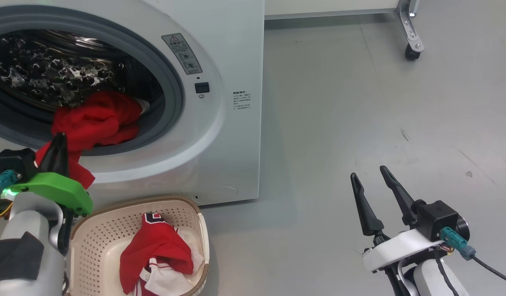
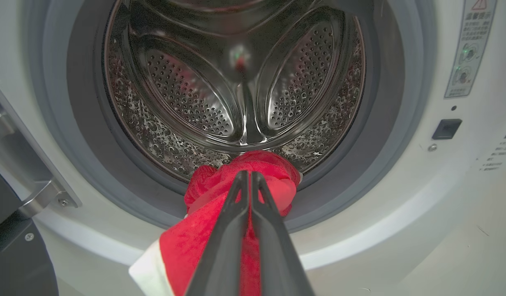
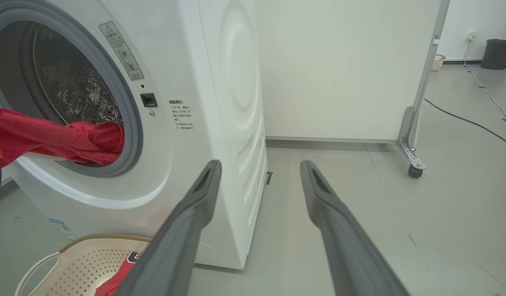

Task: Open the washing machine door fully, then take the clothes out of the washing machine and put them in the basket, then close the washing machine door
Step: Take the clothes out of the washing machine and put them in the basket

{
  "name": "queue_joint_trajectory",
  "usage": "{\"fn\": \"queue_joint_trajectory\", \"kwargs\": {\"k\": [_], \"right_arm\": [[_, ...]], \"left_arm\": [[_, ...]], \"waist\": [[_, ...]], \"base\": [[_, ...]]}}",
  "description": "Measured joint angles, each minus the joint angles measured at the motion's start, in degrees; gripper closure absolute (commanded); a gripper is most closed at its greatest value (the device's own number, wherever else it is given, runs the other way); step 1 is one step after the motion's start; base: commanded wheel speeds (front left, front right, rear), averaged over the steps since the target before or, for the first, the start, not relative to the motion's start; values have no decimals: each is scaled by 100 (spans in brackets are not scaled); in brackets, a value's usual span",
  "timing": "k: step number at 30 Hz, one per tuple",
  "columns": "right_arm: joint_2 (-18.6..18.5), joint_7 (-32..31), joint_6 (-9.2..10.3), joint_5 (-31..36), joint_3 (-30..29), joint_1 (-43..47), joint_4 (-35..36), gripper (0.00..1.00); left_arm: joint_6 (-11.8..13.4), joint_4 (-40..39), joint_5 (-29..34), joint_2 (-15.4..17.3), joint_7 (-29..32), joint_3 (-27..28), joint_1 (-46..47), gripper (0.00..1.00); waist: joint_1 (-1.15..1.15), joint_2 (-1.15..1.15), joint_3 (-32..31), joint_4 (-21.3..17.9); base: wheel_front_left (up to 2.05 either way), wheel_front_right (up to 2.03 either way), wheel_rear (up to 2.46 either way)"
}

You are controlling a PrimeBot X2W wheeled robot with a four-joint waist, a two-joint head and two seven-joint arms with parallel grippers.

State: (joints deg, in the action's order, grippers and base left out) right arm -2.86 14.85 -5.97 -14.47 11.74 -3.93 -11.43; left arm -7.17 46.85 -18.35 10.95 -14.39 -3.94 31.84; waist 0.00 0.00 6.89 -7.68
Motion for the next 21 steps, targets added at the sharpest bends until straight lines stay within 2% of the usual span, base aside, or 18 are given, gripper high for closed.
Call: {"fn": "queue_joint_trajectory", "kwargs": {"k": [4,10,21], "right_arm": [[0,0,-1,0,-23,7,5,0],[0,0,-1,0,-62,57,37,0],[1,0,-3,0,-69,86,89,0]], "left_arm": [[-2,-445,0,0,-5,43,-29,100],[-3,-1784,-21,-75,-5,199,-52,100],[-3,-2673,22,-232,-8,213,-553,100]], "waist": [[0,0,-40,30],[0,0,-51,60],[0,0,-11,75]], "base": [[0,0,0],[0,0,0],[0,0,0]]}}
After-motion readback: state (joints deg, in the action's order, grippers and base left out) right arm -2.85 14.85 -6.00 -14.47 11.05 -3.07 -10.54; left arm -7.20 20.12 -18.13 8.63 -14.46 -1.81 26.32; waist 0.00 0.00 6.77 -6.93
